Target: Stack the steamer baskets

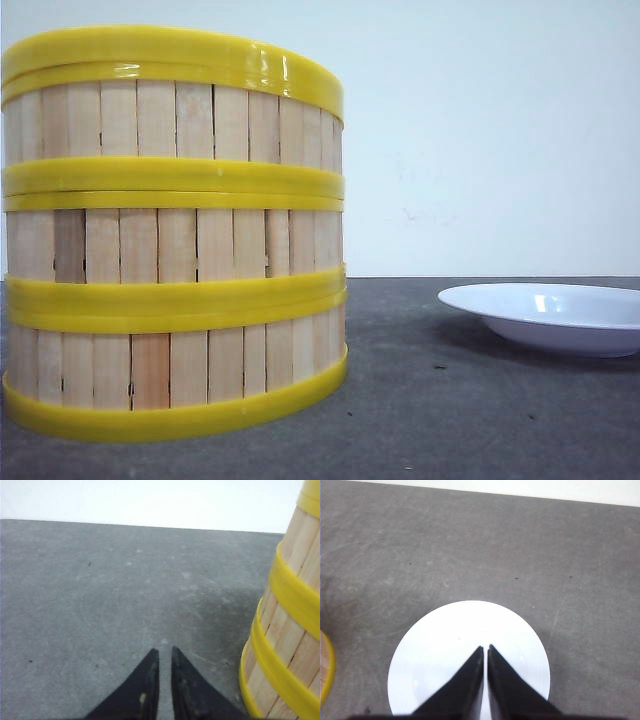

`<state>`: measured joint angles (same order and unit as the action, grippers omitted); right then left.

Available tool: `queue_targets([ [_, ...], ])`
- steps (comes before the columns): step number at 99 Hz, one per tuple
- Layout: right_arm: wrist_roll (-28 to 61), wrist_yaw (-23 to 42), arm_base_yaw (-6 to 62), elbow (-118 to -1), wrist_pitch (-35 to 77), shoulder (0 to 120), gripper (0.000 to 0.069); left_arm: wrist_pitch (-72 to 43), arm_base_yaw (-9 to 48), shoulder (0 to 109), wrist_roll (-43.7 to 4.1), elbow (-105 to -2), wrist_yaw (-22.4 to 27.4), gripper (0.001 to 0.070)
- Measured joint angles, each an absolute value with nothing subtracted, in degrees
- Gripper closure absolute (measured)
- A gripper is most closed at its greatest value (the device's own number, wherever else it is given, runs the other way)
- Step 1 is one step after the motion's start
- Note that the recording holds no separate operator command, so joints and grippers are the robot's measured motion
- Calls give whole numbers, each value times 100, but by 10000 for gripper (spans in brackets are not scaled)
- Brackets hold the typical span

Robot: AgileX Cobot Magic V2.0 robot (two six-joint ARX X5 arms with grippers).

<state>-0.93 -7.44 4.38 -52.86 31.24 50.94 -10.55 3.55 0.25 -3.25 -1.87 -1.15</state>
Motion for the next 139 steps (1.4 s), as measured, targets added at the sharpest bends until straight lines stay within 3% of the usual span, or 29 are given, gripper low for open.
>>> queue_targets([
  [47, -40, -661, 447, -5070, 2644, 4799, 685, -1055, 355, 25, -325, -187, -115, 693],
  [77, 12, -449, 403, -2620, 1409, 2644, 685, -1055, 355, 25, -325, -187, -115, 693],
  [99, -250, -449, 325, -779, 1260, 829, 685, -1055, 355, 25, -325, -187, -115, 693],
  [118, -329, -449, 320, -211, 1258, 71, 685, -1057, 355, 25, -327, -187, -115, 693],
  [139, -342, -447, 152, -104, 1000, 19, 685, -1055, 355, 27, -327, -187, -115, 693],
])
